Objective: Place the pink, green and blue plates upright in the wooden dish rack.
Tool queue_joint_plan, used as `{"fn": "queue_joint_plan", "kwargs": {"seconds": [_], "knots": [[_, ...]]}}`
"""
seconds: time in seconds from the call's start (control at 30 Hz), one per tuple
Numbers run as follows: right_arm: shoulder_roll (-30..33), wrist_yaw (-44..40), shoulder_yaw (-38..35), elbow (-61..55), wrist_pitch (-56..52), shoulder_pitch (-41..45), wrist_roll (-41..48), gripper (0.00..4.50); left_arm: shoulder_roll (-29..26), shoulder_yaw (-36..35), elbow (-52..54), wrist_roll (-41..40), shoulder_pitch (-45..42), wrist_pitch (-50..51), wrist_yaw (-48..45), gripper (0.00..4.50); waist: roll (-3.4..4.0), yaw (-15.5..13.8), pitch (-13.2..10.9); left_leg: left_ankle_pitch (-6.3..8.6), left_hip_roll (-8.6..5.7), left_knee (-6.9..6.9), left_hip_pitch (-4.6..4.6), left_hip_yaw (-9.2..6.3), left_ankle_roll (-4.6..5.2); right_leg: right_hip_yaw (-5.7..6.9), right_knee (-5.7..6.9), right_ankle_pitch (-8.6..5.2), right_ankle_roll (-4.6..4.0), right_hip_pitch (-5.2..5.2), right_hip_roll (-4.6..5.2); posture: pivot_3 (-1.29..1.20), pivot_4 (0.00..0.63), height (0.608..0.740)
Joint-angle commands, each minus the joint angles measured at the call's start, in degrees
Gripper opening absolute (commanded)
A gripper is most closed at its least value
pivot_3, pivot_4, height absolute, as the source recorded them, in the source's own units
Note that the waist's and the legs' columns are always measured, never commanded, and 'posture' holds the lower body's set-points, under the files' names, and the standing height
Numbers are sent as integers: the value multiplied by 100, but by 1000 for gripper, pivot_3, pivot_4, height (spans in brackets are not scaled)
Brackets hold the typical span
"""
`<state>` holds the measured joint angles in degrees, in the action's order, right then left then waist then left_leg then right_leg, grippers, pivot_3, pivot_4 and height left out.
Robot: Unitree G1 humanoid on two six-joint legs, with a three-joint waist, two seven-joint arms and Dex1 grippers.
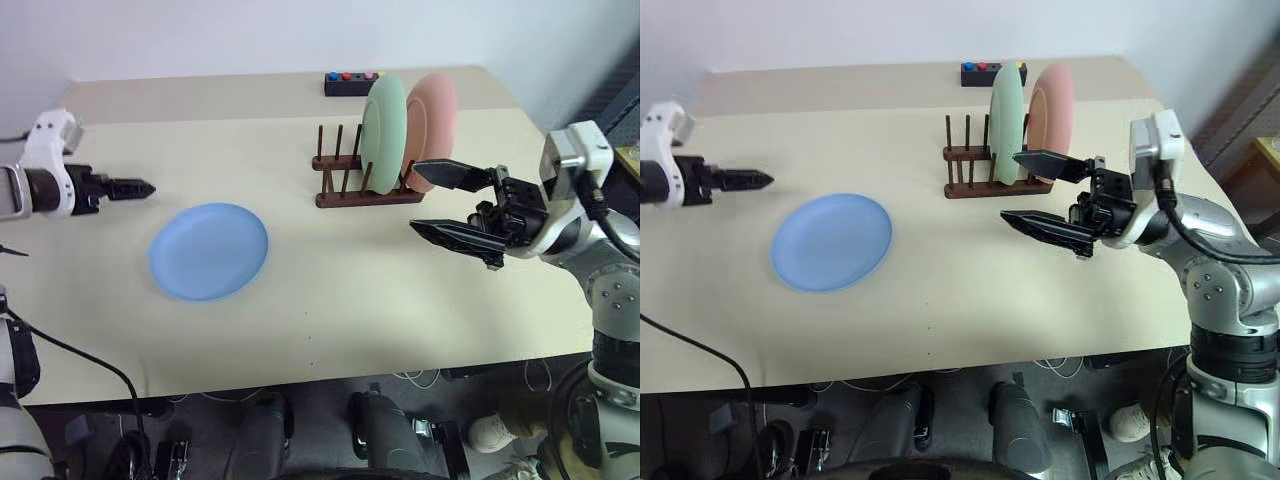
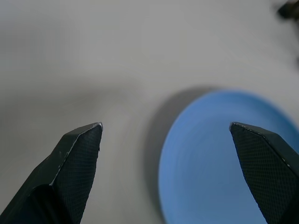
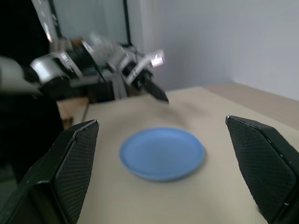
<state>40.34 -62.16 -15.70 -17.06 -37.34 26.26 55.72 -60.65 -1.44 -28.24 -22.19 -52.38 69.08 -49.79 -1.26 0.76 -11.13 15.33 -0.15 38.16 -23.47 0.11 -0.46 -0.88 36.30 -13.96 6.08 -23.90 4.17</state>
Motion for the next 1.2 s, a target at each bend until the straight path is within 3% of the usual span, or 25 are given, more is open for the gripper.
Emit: {"fn": "queue_joint_plan", "kwargs": {"seconds": [0.03,0.43,0.87,1.2], "knots": [[43,-10,-67,-221,40,-58,113,4457,-236,33,3,37,-110,406,-94,4500,0,0,0,0,-1,0,1,1,0,-1,0,0,0,0,0,0,150,740],[-53,111,206,-287,103,-125,3,4457,155,986,-764,84,-859,1702,-211,4500,-3,-5,0,0,-4,3,-1,2,0,-1,0,0,1,1,0,0,150,740],[-135,302,224,-282,53,-204,79,4457,262,2641,-1916,591,-1648,1560,-1099,4500,-4,-5,0,0,-4,3,-3,7,0,-6,8,0,1,-10,-2,0,150,740],[-87,351,241,-284,26,-193,46,4457,738,2765,-2609,843,-1829,1429,-1448,4500,-4,-4,0,0,-4,4,-4,7,0,-6,9,0,1,-11,-2,0,150,740]]}}
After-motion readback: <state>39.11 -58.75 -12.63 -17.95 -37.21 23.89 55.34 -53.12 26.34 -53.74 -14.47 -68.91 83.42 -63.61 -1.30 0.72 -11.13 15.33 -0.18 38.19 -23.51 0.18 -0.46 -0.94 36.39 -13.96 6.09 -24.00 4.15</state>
